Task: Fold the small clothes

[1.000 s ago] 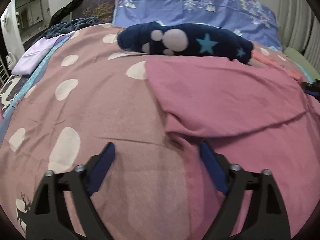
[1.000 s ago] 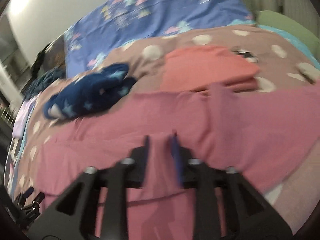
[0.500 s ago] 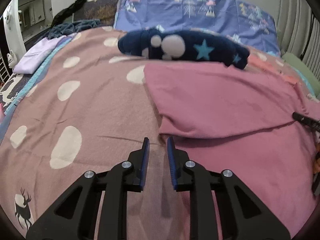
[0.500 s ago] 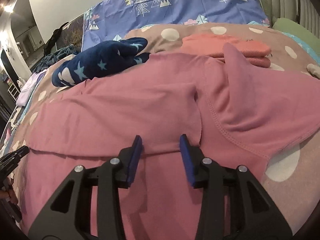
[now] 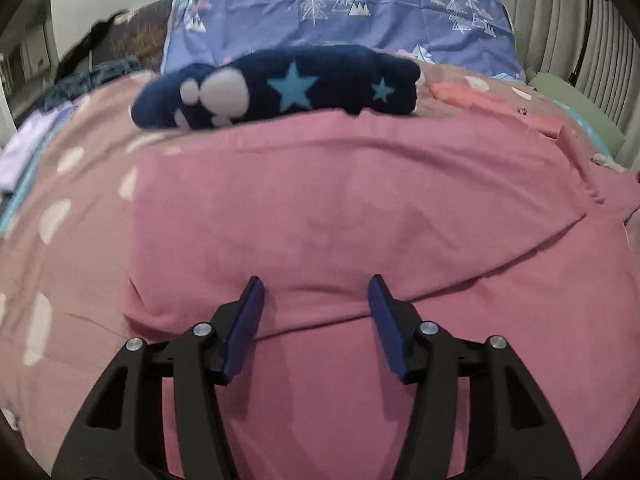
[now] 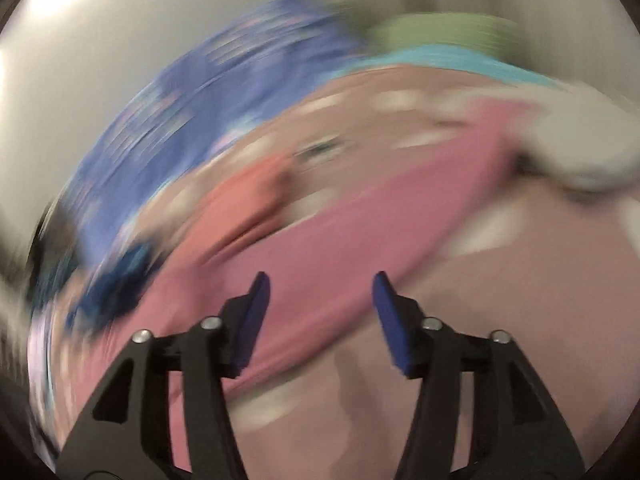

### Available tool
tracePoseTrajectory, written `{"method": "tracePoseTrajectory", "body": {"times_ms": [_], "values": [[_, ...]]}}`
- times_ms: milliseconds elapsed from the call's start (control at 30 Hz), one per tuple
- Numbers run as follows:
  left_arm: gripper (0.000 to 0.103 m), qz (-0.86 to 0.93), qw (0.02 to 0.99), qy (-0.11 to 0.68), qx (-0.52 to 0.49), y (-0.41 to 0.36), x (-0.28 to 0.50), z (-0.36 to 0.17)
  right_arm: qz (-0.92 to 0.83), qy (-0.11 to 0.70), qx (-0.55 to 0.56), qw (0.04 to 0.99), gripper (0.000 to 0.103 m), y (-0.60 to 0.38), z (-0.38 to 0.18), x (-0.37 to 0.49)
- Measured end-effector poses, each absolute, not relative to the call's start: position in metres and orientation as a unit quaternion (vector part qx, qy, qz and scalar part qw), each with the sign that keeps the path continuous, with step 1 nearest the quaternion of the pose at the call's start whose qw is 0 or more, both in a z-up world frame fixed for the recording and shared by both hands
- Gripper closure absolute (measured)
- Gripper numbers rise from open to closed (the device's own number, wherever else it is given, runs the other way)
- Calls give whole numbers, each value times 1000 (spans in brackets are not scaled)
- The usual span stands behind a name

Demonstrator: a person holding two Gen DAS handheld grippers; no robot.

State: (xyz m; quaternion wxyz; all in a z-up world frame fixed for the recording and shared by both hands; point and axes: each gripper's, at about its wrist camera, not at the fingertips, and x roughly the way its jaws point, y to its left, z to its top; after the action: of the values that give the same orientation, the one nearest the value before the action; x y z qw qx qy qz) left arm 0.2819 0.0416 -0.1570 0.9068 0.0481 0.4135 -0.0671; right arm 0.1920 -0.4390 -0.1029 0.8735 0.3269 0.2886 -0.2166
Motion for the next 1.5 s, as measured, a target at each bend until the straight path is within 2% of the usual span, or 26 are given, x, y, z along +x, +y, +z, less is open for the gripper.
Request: {"method": "tracePoseTrajectory", "body": {"times_ms": [133,267,333,400,433,500,567,733,867,933,1033,1100,1167,1233,1267,1300,1400,1500], "values": [[46,-72,907,414,37,48,281,-160,-261,248,432,827,49,-508,-124,173],[45,-69,907,413,42,46,279,-160,-275,233,420,833,48,-521,-120,191],[44,-67,907,413,44,45,279,-159,-299,226,440,816,53,-532,-127,196],[44,-68,907,413,42,45,280,-158,-318,215,463,799,72,-541,-133,201],[44,-68,907,413,41,46,280,-158,-322,212,469,794,76,-544,-133,207],[44,-69,907,414,40,46,280,-158,-312,216,487,787,99,-548,-138,216],[44,-71,906,415,34,48,281,-159,-284,225,497,788,100,-546,-137,228],[43,-77,905,417,24,51,283,-159,-119,213,458,855,100,-473,-87,258],[43,-81,906,416,18,53,283,-159,90,239,333,908,101,-332,-50,274],[43,-84,906,415,11,55,283,-158,170,274,256,912,101,-256,-56,271],[42,-90,906,414,0,58,282,-158,207,354,158,898,99,-181,-99,266],[42,-94,905,414,-6,59,283,-158,199,410,126,881,91,-161,-130,267],[41,-98,905,414,-10,60,283,-158,197,438,155,863,90,-166,-153,263],[37,-104,904,415,-13,60,283,-159,205,436,206,852,75,-184,-152,259],[36,-107,903,415,-14,60,284,-159,210,437,229,844,60,-193,-150,258],[34,-109,903,415,-13,60,284,-159,207,430,251,842,54,-203,-147,257],[33,-111,903,415,-12,59,285,-159,174,414,286,847,51,-224,-143,263],[33,-112,903,415,-13,59,285,-159,145,426,332,829,52,-231,-147,278]]}}
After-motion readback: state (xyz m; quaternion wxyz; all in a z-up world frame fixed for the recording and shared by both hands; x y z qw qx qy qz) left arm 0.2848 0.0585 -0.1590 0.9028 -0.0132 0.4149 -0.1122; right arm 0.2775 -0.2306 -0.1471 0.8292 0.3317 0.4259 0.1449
